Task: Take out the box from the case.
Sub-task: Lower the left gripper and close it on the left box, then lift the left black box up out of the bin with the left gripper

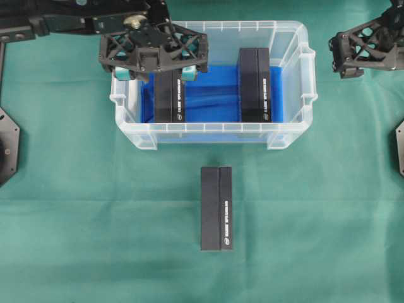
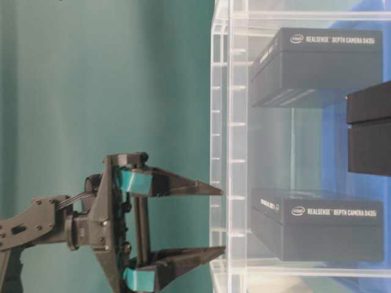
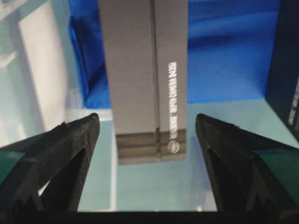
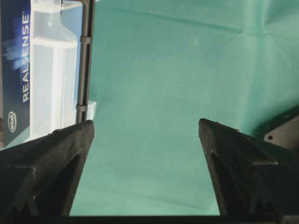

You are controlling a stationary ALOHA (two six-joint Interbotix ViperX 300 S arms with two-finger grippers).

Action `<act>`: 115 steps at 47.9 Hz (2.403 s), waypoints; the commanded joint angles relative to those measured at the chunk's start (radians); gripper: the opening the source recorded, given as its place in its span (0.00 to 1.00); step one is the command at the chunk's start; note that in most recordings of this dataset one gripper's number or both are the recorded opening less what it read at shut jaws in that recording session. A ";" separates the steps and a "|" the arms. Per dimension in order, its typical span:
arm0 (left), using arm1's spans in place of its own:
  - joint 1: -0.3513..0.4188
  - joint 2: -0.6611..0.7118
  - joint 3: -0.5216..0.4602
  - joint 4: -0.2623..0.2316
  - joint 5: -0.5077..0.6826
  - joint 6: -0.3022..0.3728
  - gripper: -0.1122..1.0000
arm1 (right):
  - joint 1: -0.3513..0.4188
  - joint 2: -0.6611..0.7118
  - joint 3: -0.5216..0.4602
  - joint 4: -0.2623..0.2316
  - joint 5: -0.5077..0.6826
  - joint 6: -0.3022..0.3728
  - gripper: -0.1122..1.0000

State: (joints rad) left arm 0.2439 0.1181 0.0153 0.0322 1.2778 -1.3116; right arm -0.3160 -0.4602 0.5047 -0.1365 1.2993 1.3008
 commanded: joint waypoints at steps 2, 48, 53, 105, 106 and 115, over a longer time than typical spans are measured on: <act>0.003 -0.008 0.000 0.002 -0.029 0.002 0.83 | -0.002 -0.006 -0.012 0.002 -0.002 0.000 0.90; 0.015 0.015 0.092 -0.005 -0.130 0.000 0.83 | -0.002 -0.005 -0.012 0.012 -0.005 -0.005 0.90; 0.015 0.015 0.095 -0.005 -0.137 -0.002 0.83 | -0.002 -0.005 -0.012 0.014 -0.005 -0.005 0.90; 0.015 0.038 0.150 -0.012 -0.164 0.002 0.83 | -0.002 0.012 -0.023 0.015 -0.028 -0.009 0.90; 0.015 0.040 0.153 -0.012 -0.164 0.003 0.83 | -0.002 0.012 -0.023 0.015 -0.029 -0.009 0.90; 0.020 0.041 0.160 -0.012 -0.183 0.003 0.83 | -0.002 0.014 -0.023 0.014 -0.029 -0.009 0.90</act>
State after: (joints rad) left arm 0.2562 0.1687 0.1718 0.0199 1.1045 -1.3100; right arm -0.3160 -0.4433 0.5031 -0.1227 1.2747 1.2931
